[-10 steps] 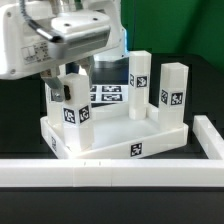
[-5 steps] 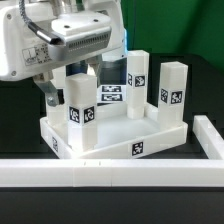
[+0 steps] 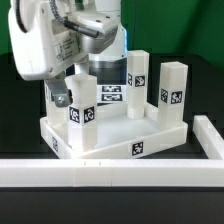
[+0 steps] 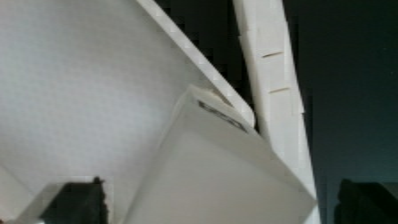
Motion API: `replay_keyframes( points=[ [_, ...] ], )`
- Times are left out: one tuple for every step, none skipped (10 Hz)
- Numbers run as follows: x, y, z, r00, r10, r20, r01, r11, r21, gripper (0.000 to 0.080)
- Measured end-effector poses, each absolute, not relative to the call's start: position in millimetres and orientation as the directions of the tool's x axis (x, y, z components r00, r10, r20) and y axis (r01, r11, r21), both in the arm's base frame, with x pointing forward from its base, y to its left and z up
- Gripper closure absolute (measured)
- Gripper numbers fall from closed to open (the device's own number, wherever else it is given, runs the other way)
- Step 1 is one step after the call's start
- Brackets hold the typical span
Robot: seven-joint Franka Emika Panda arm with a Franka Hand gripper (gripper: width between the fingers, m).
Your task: Assemble desk
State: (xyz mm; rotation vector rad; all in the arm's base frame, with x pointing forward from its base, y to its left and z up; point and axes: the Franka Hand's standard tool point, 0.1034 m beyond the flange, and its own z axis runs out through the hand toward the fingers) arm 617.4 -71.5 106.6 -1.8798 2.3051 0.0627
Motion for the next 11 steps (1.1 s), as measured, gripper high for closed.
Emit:
replay_keyframes(
  points=[
    [617.4,-71.7,106.6,-0.1,-0.984,-0.147,-0.99,0.114,-0.087,0.015],
    [616.7,-71.2,106.4,-0.019,-0.99,-0.14,-0.995,0.032,-0.091,0.015],
    [614.8,-69.5,107.4,0.096,-0.987,-0.129,-0.994,-0.088,-0.065,0.015],
    [618.1,-68.9,110.6,0.228,-0.967,-0.11,-0.973,-0.222,-0.064,0.015],
    [620.4,-67.6,112.5,0.289,-0.951,-0.108,-0.957,-0.283,-0.066,0.015],
    [621.2,-67.5,113.9,0.405,-0.909,-0.098,-0.914,-0.4,-0.065,0.015],
    [623.8,-67.6,115.5,0.505,-0.859,-0.087,-0.863,-0.501,-0.066,0.015],
    [625.7,-68.3,115.5,0.589,-0.805,-0.076,-0.808,-0.584,-0.073,0.015],
    [625.5,-68.5,114.9,0.667,-0.742,-0.069,-0.745,-0.663,-0.079,0.015],
    [625.8,-68.7,115.2,0.731,-0.68,-0.059,-0.682,-0.727,-0.075,0.015],
    [626.2,-67.8,115.7,0.777,-0.627,-0.05,-0.629,-0.774,-0.066,0.015]
  ],
)
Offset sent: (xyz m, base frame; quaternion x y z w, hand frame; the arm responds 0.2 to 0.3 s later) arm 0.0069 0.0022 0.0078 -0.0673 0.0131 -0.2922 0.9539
